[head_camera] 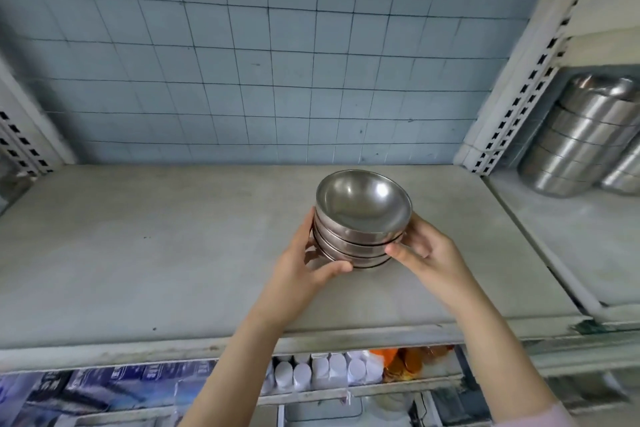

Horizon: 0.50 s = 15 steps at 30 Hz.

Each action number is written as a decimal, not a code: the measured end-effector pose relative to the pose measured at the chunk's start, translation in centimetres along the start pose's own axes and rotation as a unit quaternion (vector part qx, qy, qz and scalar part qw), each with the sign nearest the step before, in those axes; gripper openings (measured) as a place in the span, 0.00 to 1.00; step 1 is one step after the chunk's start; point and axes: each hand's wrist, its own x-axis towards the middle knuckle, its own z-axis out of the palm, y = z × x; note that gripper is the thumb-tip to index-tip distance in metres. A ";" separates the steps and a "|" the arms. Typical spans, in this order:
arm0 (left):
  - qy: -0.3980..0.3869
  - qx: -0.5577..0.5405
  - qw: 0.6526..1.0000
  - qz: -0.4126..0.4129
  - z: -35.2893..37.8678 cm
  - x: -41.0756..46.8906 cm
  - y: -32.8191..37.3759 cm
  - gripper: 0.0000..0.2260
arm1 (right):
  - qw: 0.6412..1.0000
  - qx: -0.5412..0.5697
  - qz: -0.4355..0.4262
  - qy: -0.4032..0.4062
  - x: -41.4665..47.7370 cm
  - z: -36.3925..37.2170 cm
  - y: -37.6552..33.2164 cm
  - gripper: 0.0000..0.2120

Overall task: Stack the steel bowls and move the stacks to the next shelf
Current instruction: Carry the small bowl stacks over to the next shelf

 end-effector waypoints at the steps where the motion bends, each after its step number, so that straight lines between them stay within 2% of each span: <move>1: -0.003 0.005 1.000 0.008 0.4 -0.2 0.4 0.38 | 1.000 0.002 0.000 0.005 -0.5 -0.5 0.1 0.26; 6: -0.011 0.008 0.999 0.036 4.7 -1.2 3.0 0.39 | 0.999 0.017 -0.016 0.024 -3.6 -5.0 -0.6 0.32; 11: -0.039 0.009 0.998 0.058 13.5 -2.2 6.4 0.40 | 0.998 0.002 -0.020 0.056 -8.5 -13.6 -1.2 0.35; 15: -0.078 -0.004 0.994 0.073 23.0 -3.1 9.2 0.39 | 0.996 -0.019 -0.022 0.090 -13.3 -22.3 -1.7 0.31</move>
